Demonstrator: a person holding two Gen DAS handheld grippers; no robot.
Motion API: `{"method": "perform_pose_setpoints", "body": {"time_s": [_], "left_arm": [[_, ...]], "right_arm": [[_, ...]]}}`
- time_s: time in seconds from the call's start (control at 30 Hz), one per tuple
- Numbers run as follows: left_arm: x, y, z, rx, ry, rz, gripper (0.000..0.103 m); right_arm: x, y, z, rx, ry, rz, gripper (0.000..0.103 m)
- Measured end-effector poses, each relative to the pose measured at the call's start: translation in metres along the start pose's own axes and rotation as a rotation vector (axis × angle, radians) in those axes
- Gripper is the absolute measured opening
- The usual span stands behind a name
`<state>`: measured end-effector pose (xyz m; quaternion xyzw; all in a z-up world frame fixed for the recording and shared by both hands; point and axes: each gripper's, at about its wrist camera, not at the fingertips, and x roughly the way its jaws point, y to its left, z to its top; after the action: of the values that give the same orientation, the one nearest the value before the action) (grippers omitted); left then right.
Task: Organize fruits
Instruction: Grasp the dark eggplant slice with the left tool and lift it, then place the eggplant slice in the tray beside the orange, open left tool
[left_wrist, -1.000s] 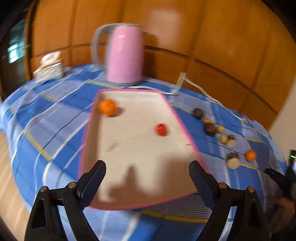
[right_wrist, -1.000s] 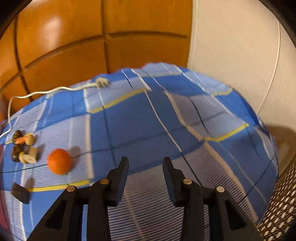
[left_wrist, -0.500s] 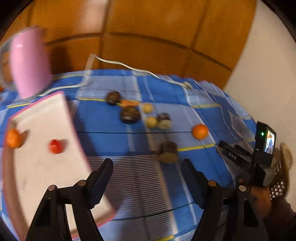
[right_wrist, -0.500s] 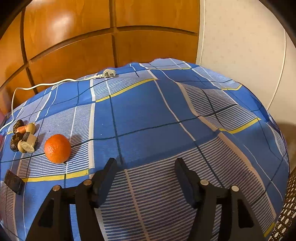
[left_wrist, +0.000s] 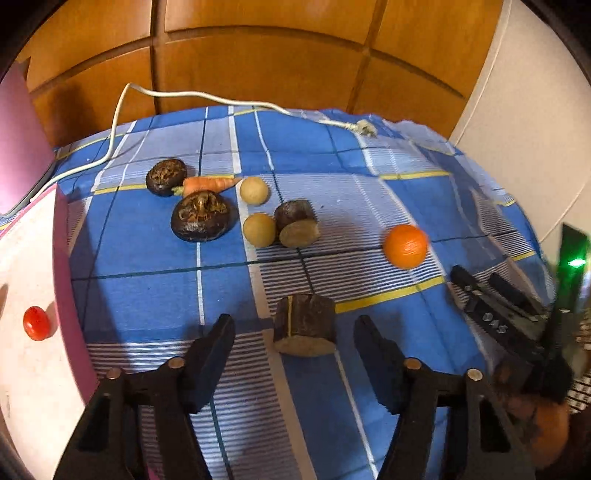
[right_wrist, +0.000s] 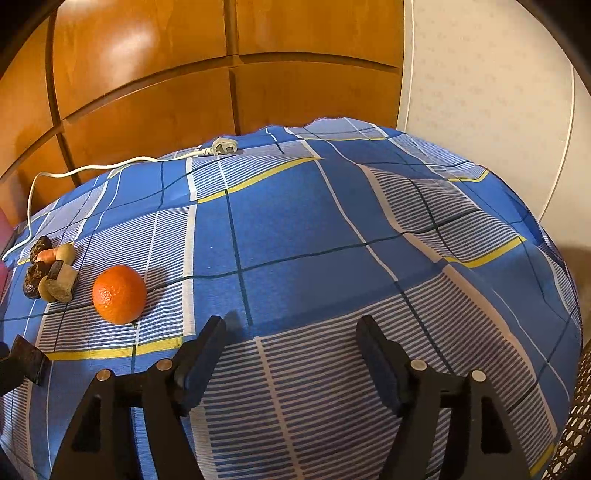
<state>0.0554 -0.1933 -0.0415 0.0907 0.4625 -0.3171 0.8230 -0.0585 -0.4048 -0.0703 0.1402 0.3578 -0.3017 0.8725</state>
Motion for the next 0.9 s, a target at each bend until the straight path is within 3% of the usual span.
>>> {"method": "perform_pose_setpoints", "body": {"time_s": [0.13, 0.57, 0.9], "left_arm": [[0.004, -0.005, -0.006, 0.027, -0.013, -0.006, 0.036], [-0.039, 0.006, -0.051, -0.033, -0.053, -0.052, 0.036], [-0.094, 0.031, -0.061, -0.117, -0.184, -0.073, 0.036]], "right_arm": [[0.0, 0.001, 0.0, -0.003, 0.0, -0.001, 0.076], [0.001, 0.002, 0.0, -0.01, -0.002, -0.004, 0.076], [0.001, 0.002, 0.0, -0.019, 0.002, -0.012, 0.076]]}}
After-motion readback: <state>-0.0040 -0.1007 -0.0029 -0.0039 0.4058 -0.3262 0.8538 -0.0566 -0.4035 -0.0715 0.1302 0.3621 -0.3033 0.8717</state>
